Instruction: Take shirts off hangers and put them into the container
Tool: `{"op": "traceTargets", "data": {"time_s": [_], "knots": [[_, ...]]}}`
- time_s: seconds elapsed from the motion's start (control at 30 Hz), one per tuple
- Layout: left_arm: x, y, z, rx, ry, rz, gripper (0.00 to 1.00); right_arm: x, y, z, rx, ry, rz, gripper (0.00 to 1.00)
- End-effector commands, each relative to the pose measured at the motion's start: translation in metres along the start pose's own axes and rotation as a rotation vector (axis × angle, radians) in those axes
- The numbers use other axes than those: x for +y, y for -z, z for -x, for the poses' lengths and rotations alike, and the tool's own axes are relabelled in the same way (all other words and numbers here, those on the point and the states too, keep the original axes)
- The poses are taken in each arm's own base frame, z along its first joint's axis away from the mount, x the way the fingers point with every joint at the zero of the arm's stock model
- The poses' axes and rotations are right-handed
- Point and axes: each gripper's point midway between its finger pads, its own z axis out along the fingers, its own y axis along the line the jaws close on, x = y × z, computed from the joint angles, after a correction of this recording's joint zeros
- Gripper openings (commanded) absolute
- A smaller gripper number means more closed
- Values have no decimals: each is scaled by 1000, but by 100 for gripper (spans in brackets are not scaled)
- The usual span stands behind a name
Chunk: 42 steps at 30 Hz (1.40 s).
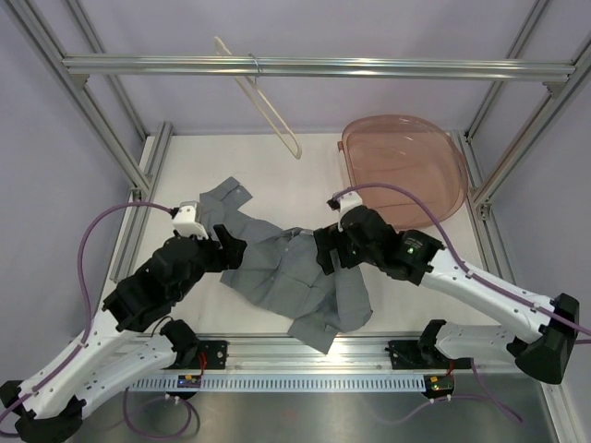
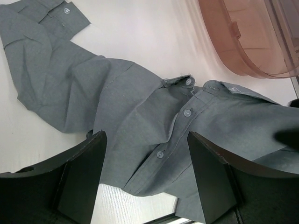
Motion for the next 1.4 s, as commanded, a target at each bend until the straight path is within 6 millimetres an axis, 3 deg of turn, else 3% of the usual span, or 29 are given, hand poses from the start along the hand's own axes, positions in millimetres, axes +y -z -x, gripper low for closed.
{"op": "traceTargets", "data": {"time_s": [0.0, 0.13, 0.2, 0.23, 0.27, 0.3, 0.33, 0.43, 0.47, 0.6, 0.67, 0.73, 0.87, 0.93, 0.97, 1.07, 1.1, 1.23, 1.33, 1.37], "knots": [[-14, 7, 13, -40, 41, -69, 75, 22, -5, 3, -54, -69, 112, 100], [-13, 12, 16, -56, 43, -76, 75, 24, -29, -17, 18, -73, 103, 99], [-14, 13, 18, -58, 44, -81, 75, 26, -40, -23, 35, -77, 100, 91], [-16, 13, 18, -55, 45, -87, 75, 28, -42, -22, 30, -84, 103, 77], [-16, 12, 17, -52, 42, -86, 75, 30, -42, -19, 16, -90, 102, 29], [-17, 12, 18, -52, 41, -90, 75, 31, -40, -16, 1, -90, 97, 7], [-17, 12, 17, -47, 40, -92, 75, 28, -38, -13, -14, -95, 75, 0], [-20, 6, 12, -25, 27, -93, 74, 16, -17, 1, -62, -85, -8, 0], [-21, 2, 9, -11, 20, -91, 74, 18, -5, 15, -99, -89, -7, 0], [-28, -16, -5, 64, -14, -82, 75, 10, 62, 58, -253, -105, 4, 0], [-35, -22, -7, 84, -19, -98, 78, 8, 88, 71, -277, -106, 18, 0], [-40, -31, -11, 118, -28, -91, 82, 5, 104, 71, -272, -109, 25, 0], [-45, -35, -2, 100, -29, -75, 82, -4, 139, 69, -322, -181, 59, 0], [-48, -33, 2, 79, -19, -86, 82, 1, 152, 64, -348, -195, 121, 0], [-48, -33, 3, 73, -17, -90, 81, 4, 174, 65, -405, -206, 193, 0], [-49, -31, 3, 60, -12, -110, 81, 33, 215, 68, -508, -130, 468, 0], [-49, -31, 0, 65, -12, -116, 81, 40, 243, 64, -559, -79, 583, 0], [-55, -29, 1, 53, -3, -148, 81, 39, 306, 77, -714, -19, 709, 0], [-61, -26, 3, 43, 3, -184, 80, 41, 341, 86, -785, 56, 768, 0], [-62, -26, 3, 40, 5, -190, 80, 44, 342, 90, -792, 86, 767, 0]]}}
